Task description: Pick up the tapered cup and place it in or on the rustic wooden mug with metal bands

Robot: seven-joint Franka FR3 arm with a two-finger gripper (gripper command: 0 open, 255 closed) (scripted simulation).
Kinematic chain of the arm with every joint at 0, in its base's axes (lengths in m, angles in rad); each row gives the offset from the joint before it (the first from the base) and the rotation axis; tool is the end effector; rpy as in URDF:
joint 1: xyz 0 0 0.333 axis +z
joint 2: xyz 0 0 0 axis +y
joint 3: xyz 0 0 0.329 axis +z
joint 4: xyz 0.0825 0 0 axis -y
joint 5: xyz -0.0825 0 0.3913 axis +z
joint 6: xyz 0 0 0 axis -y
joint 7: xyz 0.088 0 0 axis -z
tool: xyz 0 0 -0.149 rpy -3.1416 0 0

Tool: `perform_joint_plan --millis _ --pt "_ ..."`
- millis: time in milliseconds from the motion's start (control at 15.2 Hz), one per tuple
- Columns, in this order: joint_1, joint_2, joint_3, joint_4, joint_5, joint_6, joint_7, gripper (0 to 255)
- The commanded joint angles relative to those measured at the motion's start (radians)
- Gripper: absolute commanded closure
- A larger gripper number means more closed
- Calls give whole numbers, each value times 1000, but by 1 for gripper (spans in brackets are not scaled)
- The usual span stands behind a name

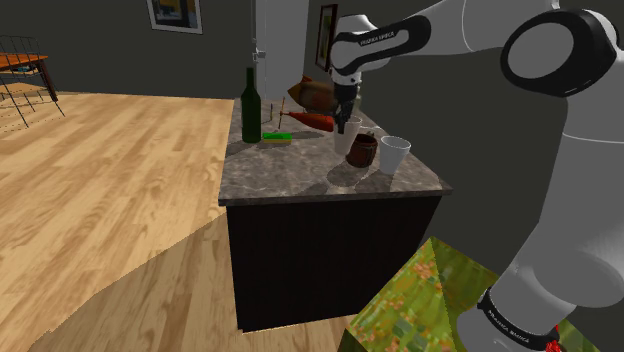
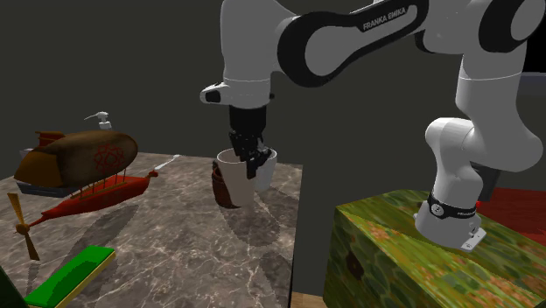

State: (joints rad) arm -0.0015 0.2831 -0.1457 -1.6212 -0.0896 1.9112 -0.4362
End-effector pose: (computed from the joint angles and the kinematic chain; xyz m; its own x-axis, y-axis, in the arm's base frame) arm 0.6494 -0.0986 0.4299 0.9477 0.3159 -0.0462 0.3192 -0.9405 0.1163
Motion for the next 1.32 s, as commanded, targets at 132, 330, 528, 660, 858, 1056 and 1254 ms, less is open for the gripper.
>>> perform_joint_plan --millis 132,330,528,660,858,1056,1254 --pt "-1 -6 -1 47 1 -53 -6 255" --pt "-1 -9 -1 83 1 -92 -10 255" --pt "-1 -9 -1 123 2 -131 -14 255" --pt "-1 -8 -1 151 3 -158 -17 255" --pt "-2 -5 -2 197 4 -200 -21 255" --pt "-3 2 -2 246 6 -243 -26 255" --pt "-33 26 -16 299 14 -266 -71 255"
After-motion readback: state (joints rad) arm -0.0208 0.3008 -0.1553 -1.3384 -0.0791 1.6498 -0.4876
